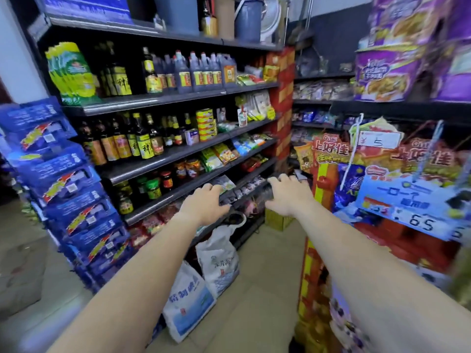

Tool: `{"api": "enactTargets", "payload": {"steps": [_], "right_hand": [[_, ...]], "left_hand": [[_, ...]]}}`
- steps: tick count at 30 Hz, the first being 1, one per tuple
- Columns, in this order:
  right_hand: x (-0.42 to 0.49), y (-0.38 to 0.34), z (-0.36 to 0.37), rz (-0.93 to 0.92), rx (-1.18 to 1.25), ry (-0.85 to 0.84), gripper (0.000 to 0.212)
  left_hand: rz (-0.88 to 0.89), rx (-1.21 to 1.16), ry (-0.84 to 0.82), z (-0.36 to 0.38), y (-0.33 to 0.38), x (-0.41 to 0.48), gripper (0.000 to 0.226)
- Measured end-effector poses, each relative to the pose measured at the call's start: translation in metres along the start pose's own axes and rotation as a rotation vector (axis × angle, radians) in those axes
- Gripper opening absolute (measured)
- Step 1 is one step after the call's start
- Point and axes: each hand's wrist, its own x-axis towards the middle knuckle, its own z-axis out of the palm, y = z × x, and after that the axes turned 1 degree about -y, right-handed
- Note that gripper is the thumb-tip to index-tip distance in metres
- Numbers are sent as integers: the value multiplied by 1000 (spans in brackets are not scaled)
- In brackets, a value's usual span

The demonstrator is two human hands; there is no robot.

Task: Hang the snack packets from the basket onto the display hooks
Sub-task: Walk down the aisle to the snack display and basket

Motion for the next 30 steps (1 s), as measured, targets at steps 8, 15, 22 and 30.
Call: {"api": "enactTargets", "payload": {"steps": [8,15,22,30], "right_hand": [[-21,17,0,201,-28,49,73],[-93,22,-1,486,-101,46,70],[-226,52,-1,817,-109,-18,75],[-388,84,2,1150,-109,-110,70]], "left_hand": [[254,5,-39,12,26,53,70],[575,-18,-64,28,66,51,56],[853,-144,-153,60,152,2,64],[1197,-125,-282,92,277,-81,62]]}}
